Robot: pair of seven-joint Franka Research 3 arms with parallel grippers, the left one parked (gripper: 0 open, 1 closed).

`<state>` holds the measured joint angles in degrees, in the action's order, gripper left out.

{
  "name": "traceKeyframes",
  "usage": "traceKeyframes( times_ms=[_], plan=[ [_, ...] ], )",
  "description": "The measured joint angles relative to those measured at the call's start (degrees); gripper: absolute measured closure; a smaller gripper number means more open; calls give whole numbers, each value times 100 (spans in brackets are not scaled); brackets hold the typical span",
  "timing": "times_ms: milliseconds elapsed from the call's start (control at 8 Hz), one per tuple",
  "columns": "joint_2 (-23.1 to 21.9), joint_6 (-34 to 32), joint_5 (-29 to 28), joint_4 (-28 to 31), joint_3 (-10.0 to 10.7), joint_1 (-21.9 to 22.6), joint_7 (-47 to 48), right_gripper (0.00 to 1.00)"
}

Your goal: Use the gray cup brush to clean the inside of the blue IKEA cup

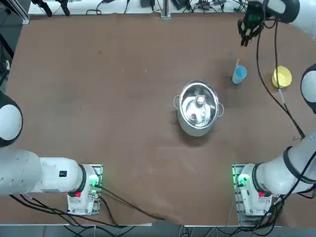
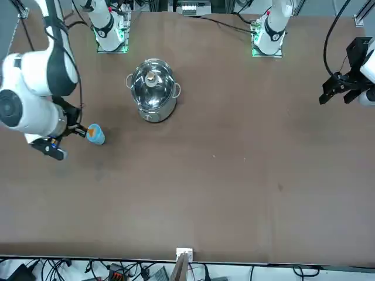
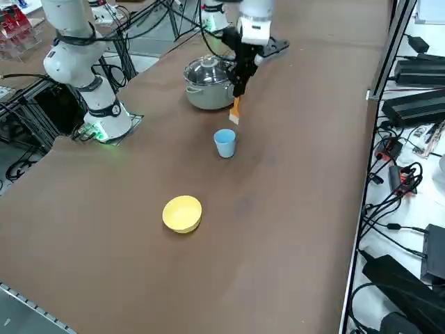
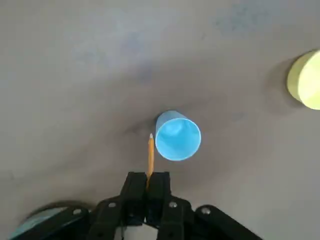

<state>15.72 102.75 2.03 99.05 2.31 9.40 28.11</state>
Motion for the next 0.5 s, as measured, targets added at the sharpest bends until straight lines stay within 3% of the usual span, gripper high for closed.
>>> traceKeyframes(
  times_ms=[250, 500],
  plan=[
    [-283, 504, 15, 687, 19, -8, -179, 97],
    [-389, 534, 105, 826, 86, -29, -349, 97]
  ],
)
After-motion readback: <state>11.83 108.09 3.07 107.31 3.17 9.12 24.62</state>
